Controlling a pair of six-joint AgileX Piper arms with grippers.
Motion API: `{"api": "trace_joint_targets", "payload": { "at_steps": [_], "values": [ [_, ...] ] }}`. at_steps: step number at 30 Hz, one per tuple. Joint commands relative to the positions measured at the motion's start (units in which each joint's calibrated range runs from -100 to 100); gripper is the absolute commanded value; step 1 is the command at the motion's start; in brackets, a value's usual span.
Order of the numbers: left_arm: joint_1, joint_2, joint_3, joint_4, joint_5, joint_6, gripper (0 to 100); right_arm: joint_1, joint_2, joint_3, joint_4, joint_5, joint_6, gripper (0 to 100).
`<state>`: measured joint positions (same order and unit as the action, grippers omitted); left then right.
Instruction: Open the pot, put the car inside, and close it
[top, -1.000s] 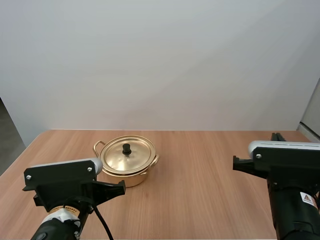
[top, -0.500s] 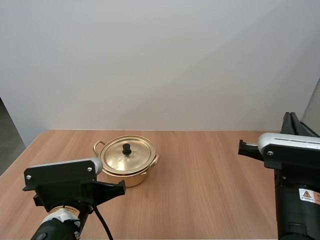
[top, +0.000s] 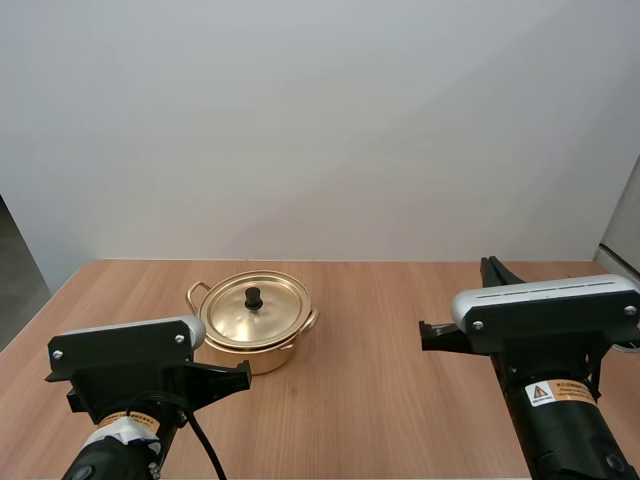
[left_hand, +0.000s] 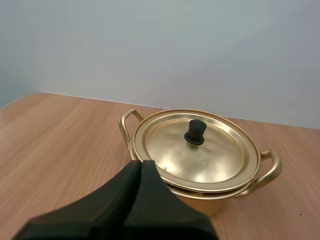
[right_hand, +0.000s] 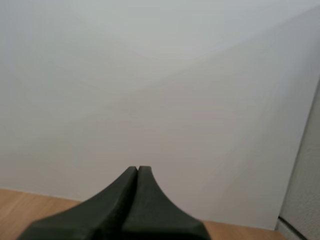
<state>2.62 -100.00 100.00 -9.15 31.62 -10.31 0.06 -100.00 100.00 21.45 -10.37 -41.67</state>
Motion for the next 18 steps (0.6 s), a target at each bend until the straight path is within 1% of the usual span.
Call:
{"api": "trace_joint_targets", "payload": {
  "at_steps": [1,3,4,6,18],
  "values": [
    [0.00,0.00,0.00,0.05,0.06,0.00,0,-0.40,0.00,0.00,-23.04,37.71,30.24,0],
    [0.00,0.00,0.00,0.05,0.06,0.00,0,-0.66,0.00,0.00,-19.29,41.77,27.03,0],
    [0.00,0.00,0.00,0.05,0.06,0.00,0,-0.66,0.00,0.00,-18.27,41.59,25.91,0],
    [0.00,0.00,0.00,0.05,0.06,0.00,0,-0.66,0.00,0.00,-16.89,41.59,25.29,0],
    [0.00,0.00,0.00,0.05,0.06,0.00,0,-1.25,0.00,0.00,-17.11,41.59,25.29,0]
  ]
}}
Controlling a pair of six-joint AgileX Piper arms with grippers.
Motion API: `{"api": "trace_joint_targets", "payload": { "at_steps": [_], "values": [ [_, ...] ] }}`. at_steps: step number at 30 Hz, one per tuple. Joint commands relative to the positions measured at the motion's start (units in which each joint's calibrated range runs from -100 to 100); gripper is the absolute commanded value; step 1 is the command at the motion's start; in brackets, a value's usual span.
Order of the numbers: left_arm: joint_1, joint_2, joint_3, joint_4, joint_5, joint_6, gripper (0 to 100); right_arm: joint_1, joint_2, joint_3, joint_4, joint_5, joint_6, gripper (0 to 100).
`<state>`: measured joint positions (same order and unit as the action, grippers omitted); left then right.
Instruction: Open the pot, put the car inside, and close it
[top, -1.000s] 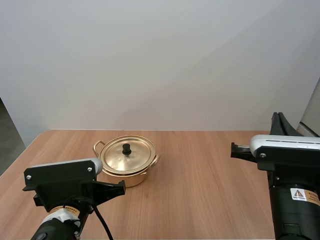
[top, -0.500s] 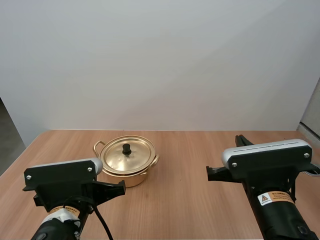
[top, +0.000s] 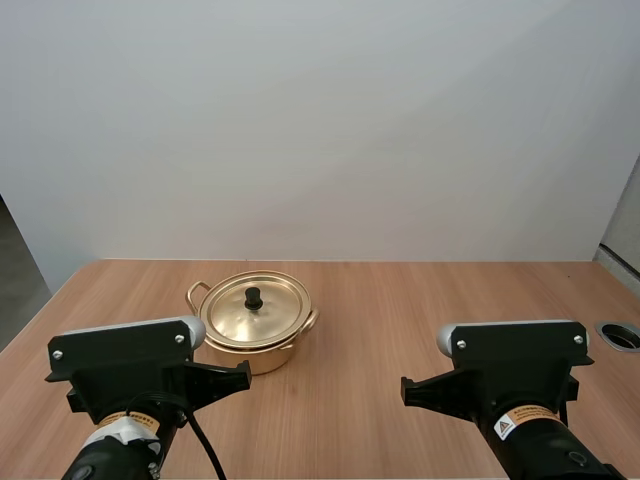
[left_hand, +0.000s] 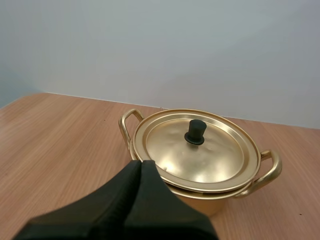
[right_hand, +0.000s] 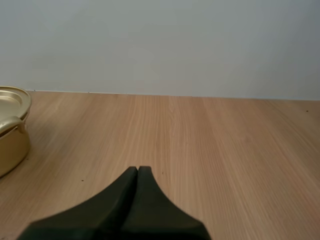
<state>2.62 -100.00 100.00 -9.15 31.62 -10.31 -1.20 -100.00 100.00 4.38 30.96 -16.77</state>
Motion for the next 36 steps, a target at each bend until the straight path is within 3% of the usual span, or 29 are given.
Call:
{"api": "trace_joint_targets", "payload": {
  "at_steps": [1,12,15,17,19,21,26,36],
  "values": [
    [0.00,0.00,0.00,0.05,0.06,0.00,0,0.01,0.00,0.00,-0.05,0.27,0.40,0],
    [0.00,0.00,0.00,0.05,0.06,0.00,0,0.01,0.00,0.00,-1.15,0.27,1.34,0],
    [0.00,0.00,0.00,0.05,0.06,0.00,0,0.01,0.00,0.00,-1.15,0.27,7.64,0],
    [0.00,0.00,0.00,0.05,0.06,0.00,0,0.01,0.00,0.00,-1.15,0.27,9.71,7],
    [0.00,0.00,0.00,0.05,0.06,0.00,0,0.01,0.00,0.00,-2.15,0.67,7.98,14],
    [0.00,0.00,0.00,0.05,0.06,0.00,0,0.01,0.00,0.00,-2.16,0.25,2.85,15],
    [0.00,0.00,0.00,0.05,0.06,0.00,0,0.01,0.00,0.00,-2.16,0.25,-0.54,15],
    [0.00,0.00,0.00,0.05,0.06,0.00,0,0.01,0.00,0.00,-2.06,0.25,-0.75,15]
  ]
}}
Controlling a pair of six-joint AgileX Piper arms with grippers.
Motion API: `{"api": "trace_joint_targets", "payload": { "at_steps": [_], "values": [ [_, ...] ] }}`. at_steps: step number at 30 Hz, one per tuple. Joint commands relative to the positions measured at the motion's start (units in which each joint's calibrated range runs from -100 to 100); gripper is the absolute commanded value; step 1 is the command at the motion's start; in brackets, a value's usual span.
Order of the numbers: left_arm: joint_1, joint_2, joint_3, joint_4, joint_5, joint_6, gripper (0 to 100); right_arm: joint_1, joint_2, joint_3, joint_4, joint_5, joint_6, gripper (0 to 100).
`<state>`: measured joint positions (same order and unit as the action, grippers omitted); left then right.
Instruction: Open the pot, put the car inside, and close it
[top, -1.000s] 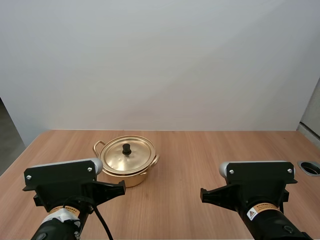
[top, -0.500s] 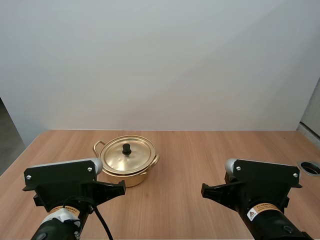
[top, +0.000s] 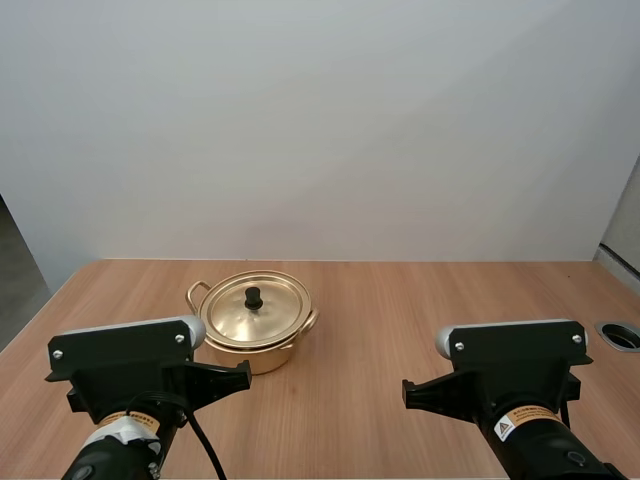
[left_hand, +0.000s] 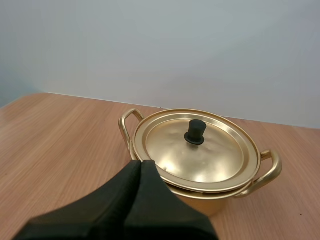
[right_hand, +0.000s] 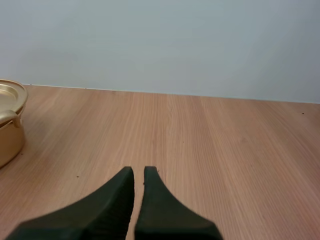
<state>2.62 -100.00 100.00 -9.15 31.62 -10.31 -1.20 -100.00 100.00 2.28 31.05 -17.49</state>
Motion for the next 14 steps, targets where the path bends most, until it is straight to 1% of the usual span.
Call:
{"api": "trace_joint_targets", "payload": {
  "at_steps": [1,14],
  "values": [
    [0.00,0.00,0.00,0.05,0.06,0.00,0,0.01,0.00,0.00,-0.08,0.16,-0.02,15],
    [0.00,0.00,0.00,0.05,0.06,0.00,0,0.01,0.00,0.00,-0.36,0.16,-0.02,14]
  ]
}}
